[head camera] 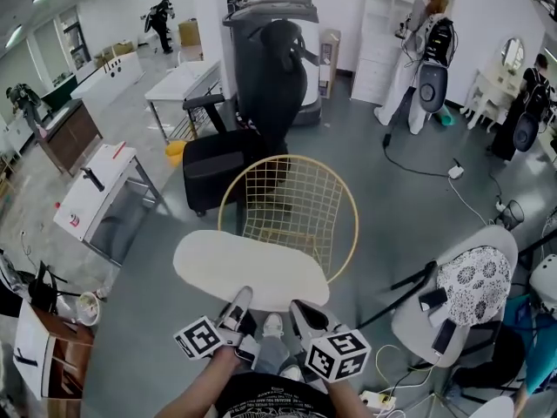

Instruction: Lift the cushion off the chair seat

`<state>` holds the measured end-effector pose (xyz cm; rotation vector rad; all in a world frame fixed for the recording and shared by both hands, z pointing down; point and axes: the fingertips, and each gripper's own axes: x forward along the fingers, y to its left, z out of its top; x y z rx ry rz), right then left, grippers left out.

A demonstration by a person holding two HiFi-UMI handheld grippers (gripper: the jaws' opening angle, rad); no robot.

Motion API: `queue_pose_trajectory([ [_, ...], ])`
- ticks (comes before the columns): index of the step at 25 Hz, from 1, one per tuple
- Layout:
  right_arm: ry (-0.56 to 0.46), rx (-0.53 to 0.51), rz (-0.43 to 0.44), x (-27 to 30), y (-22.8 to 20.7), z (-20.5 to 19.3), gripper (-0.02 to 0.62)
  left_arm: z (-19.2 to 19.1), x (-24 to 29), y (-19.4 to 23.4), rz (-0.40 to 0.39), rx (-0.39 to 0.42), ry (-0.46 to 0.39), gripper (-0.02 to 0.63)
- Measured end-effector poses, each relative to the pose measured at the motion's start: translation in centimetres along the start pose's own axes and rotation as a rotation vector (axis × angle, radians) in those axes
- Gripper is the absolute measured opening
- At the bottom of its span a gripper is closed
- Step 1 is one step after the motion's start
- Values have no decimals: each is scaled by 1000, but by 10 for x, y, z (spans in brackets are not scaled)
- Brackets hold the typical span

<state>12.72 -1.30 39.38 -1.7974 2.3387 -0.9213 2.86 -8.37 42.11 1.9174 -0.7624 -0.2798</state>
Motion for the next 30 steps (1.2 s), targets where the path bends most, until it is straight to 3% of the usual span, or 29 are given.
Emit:
queue_pose_trajectory([
  [3, -9, -36, -6, -4, 7, 3, -3, -1, -2, -22, -96, -116, -45, 40],
  [4, -14, -49, -10, -5, 9, 4, -3, -1, -4, -24, -97, -113, -48, 40],
  [6, -21, -74, -19, -7, 12, 6, -3, 1, -12, -17, -46, -30, -35, 40],
  [10, -28, -101, -28, -8, 16, 5, -3, -4, -11, -30, -118, -96, -51, 40],
  [14, -39, -132, -20, -11, 21, 6, -3, -5, -20, -19, -32, -15, -27, 41],
  [17, -38, -139, -21, -12, 23, 4, -3, -3, -24, -17, -24, -1, -29, 41],
  [23, -40, -124, -27, -13, 23, 3, -3, -7, -21, -28, -101, -114, -52, 41],
  [30, -39, -128, -24, -14, 23, 3, -3, -9, -22, -27, -84, -84, -39, 43],
])
